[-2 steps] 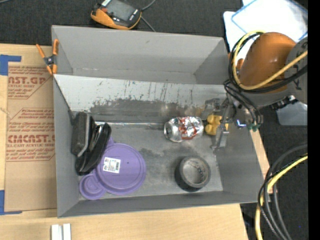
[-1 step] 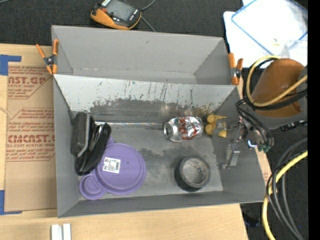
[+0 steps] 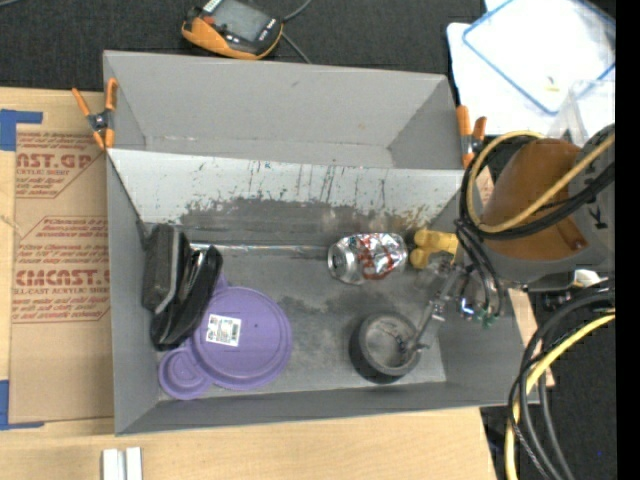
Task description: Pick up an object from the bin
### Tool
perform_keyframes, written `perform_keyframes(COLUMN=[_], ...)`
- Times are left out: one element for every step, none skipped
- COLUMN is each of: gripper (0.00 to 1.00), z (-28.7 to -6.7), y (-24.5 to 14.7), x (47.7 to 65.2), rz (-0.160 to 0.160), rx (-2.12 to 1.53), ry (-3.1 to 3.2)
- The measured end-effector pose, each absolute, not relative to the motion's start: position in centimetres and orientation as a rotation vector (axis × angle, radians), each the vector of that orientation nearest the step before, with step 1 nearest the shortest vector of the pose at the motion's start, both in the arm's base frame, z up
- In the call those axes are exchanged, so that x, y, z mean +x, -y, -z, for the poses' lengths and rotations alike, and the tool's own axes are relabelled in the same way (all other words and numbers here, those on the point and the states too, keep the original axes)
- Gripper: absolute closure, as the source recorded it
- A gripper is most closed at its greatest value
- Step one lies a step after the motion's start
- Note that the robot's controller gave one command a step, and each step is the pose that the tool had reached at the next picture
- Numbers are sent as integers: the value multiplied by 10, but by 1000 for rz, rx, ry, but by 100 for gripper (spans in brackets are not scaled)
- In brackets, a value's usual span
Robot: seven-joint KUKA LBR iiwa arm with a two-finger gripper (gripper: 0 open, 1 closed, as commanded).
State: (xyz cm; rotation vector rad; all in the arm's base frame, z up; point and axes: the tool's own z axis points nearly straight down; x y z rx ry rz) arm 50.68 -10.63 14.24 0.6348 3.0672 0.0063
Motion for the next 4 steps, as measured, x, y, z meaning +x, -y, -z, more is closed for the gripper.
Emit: perform_keyframes(gripper=[0, 0, 0, 0], z=[-119, -133, -127, -107], y=[110, 83, 70, 68], x=[512, 491, 509, 492], rz=[1, -2, 1, 4], rx=[-229, 47, -351, -540], ry=[-3125, -3132, -3112, -3068])
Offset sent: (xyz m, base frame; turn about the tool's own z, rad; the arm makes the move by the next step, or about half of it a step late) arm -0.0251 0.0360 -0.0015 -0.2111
